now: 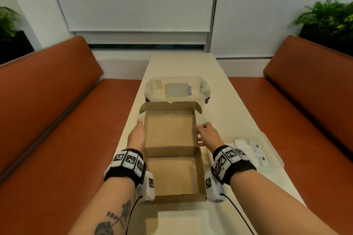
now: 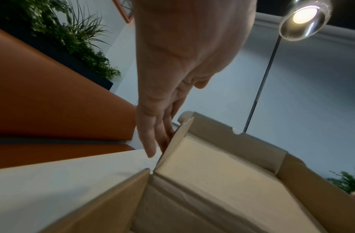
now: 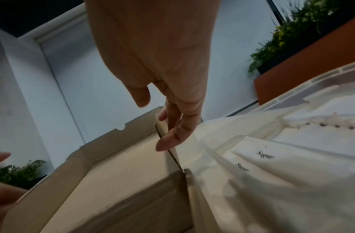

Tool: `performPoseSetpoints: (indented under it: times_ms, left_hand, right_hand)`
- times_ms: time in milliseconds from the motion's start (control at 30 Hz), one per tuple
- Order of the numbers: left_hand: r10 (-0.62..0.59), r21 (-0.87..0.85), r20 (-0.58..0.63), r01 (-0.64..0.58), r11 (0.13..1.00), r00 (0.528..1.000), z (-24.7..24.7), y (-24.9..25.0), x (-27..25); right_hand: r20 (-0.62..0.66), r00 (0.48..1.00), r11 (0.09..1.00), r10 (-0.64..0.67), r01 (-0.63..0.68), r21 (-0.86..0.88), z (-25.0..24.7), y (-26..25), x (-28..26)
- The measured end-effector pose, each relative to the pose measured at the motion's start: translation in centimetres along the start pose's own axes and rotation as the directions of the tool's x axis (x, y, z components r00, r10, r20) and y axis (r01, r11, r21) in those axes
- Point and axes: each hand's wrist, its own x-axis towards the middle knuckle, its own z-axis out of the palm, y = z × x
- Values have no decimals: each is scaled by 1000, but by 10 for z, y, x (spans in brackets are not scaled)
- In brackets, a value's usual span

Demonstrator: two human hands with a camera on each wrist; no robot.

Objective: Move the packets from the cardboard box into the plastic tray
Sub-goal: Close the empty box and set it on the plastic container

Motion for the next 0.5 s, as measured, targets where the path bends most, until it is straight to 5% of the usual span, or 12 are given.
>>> performPoseSetpoints:
  times_ms: [167, 500]
  left_hand:
    - [-53, -251, 45, 63, 966, 998, -15, 0, -20]
    - [-92, -241, 183, 136, 961, 979, -34, -4, -36]
  right_hand:
    - [121, 991, 985, 58, -76, 155, -3, -5, -9]
    - [237, 962, 969, 134, -177, 174, -1, -4, -15]
